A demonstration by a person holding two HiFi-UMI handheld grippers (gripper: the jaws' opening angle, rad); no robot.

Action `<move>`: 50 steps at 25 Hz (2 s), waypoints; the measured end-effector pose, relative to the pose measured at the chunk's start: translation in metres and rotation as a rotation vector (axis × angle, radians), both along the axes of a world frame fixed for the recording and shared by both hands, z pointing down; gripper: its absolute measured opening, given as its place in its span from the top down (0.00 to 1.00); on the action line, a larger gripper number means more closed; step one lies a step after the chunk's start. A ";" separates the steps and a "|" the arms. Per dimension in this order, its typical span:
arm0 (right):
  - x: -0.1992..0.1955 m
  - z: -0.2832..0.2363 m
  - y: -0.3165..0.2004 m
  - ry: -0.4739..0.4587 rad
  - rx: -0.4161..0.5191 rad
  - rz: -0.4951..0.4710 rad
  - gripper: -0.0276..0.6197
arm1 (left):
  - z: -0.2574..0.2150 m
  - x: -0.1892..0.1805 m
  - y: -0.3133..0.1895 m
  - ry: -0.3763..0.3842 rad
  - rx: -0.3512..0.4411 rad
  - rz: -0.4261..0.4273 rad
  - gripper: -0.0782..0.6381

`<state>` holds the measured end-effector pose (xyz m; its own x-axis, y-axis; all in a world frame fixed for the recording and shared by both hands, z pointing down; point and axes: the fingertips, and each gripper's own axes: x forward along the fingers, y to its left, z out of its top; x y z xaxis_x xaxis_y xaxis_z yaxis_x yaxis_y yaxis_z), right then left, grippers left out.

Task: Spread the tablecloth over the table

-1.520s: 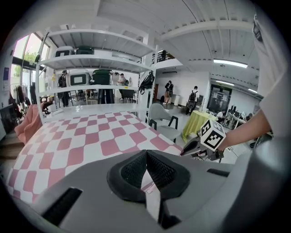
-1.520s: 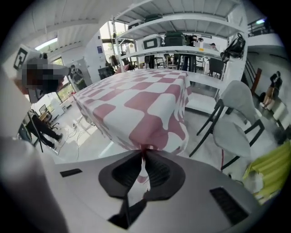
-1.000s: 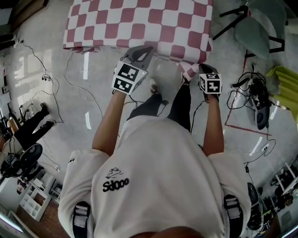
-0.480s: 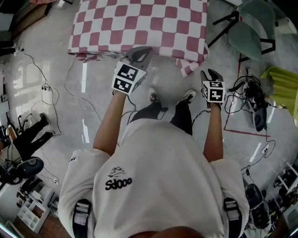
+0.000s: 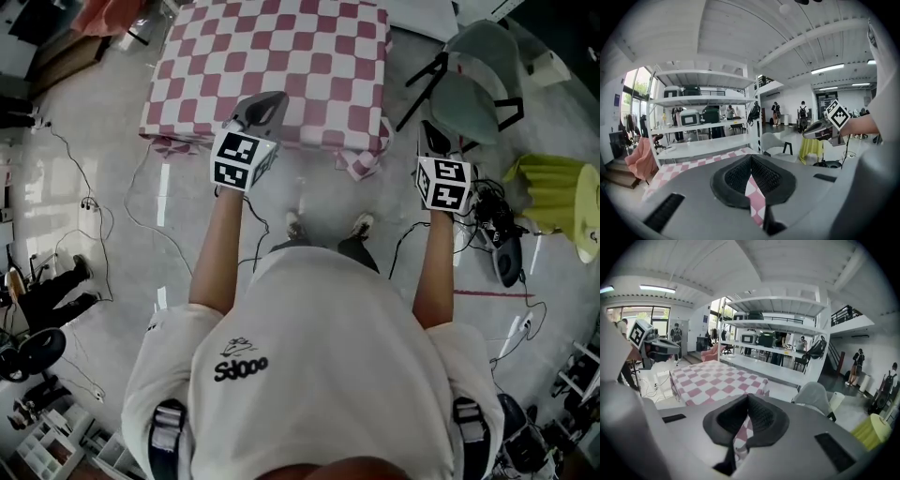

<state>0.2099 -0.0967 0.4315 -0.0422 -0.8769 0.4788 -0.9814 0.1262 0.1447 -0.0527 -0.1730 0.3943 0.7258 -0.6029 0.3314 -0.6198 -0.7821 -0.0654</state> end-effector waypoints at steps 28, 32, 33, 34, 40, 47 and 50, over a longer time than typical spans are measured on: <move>-0.015 -0.205 -0.039 0.160 0.365 -0.237 0.92 | -0.173 0.040 -0.007 0.066 0.347 -0.024 0.85; -0.020 -0.205 -0.040 0.163 0.356 -0.261 0.92 | -0.175 0.043 -0.007 0.064 0.349 -0.022 0.85; -0.020 -0.203 -0.040 0.165 0.351 -0.267 0.92 | -0.175 0.044 -0.008 0.063 0.348 -0.021 0.85; -0.021 -0.202 -0.041 0.170 0.345 -0.270 0.92 | -0.174 0.045 -0.008 0.062 0.346 -0.021 0.85; -0.021 -0.193 -0.043 0.174 0.330 -0.270 0.92 | -0.166 0.046 -0.008 0.054 0.333 -0.019 0.85; -0.026 -0.186 -0.046 0.162 0.324 -0.276 0.92 | -0.160 0.037 -0.008 0.056 0.320 -0.039 0.85; -0.027 -0.184 -0.048 0.160 0.318 -0.276 0.92 | -0.158 0.035 -0.008 0.058 0.315 -0.043 0.85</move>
